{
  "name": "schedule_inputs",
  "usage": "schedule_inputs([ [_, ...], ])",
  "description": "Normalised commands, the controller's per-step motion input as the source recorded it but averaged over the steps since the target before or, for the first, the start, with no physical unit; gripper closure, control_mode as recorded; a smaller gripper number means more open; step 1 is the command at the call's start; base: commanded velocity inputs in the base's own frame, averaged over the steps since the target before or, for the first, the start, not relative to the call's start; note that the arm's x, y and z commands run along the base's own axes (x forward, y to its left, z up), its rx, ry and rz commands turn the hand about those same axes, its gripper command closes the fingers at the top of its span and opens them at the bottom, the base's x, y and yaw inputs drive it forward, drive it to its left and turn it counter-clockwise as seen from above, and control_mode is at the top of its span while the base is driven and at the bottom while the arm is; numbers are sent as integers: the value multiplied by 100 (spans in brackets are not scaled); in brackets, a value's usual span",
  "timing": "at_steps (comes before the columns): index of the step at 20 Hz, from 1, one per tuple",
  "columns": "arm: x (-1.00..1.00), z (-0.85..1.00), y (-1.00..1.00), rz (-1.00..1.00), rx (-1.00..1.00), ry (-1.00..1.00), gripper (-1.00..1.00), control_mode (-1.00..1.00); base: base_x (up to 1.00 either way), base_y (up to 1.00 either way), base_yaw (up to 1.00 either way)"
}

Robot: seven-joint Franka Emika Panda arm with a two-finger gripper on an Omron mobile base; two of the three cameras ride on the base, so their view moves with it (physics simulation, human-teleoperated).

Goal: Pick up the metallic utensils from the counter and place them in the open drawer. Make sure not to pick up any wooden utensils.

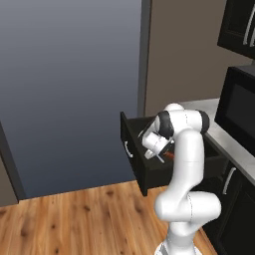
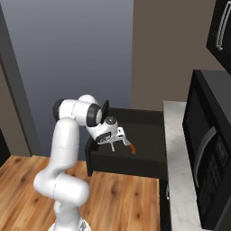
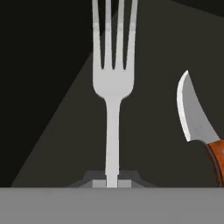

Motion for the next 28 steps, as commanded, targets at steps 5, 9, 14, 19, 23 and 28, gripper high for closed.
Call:
schedule_inputs([
  [5,0,-1,1,0,0,0,100,-100,0,0,0],
  [9,0,0,0,0,0,0,-100,-100,0,0,0],
  [14,0,0,0,0,0,0,-100,-100,0,0,0],
  [19,0,0,0,0,0,0,-100,-100,0,0,0],
  [23,0,28,0,0,0,0,-100,-100,0,0,0],
  [28,0,82,0,0,0,0,-100,-100,0,0,0],
])
